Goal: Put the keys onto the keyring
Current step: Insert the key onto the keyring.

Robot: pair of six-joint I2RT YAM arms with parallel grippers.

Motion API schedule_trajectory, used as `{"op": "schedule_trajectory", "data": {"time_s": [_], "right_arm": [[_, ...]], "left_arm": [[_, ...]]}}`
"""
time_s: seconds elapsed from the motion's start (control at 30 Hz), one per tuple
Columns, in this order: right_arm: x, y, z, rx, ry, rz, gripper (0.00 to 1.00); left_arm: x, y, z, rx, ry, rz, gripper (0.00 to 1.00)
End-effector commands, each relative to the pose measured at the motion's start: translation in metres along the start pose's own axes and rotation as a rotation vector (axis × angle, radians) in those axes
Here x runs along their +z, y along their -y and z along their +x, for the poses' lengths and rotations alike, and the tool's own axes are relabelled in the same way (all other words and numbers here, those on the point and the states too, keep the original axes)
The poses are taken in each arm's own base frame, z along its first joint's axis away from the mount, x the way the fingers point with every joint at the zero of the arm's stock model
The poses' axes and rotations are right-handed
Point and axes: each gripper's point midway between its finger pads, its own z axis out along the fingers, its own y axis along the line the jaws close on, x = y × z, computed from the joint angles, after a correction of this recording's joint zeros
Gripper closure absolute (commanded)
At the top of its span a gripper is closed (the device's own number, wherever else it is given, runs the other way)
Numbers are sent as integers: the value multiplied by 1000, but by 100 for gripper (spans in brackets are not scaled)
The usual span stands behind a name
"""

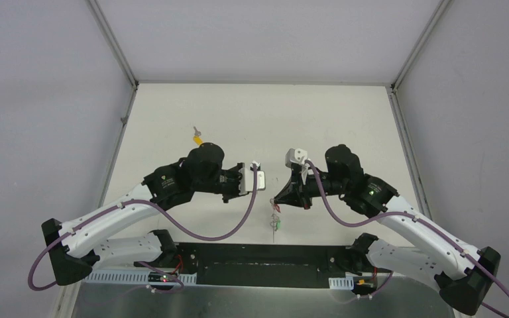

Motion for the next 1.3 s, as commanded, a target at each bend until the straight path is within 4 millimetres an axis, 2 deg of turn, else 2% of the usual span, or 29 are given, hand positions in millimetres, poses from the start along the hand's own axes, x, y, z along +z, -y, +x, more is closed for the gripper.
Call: {"op": "schedule_trajectory", "data": {"time_s": [0.0,0.53,0.93,1.27], "right_arm": [[3,-12,-30,-107,111,-76,100],[11,-18,-5,-254,104,-171,100],[10,-19,-3,-295,114,-171,100],[8,-16,-6,-297,121,-138,100]], "left_arm": [[5,3,-19,99,31,15,100],[23,25,-28,171,37,74,100],[29,38,-38,231,36,84,100],[32,47,-32,252,0,89,100]]}}
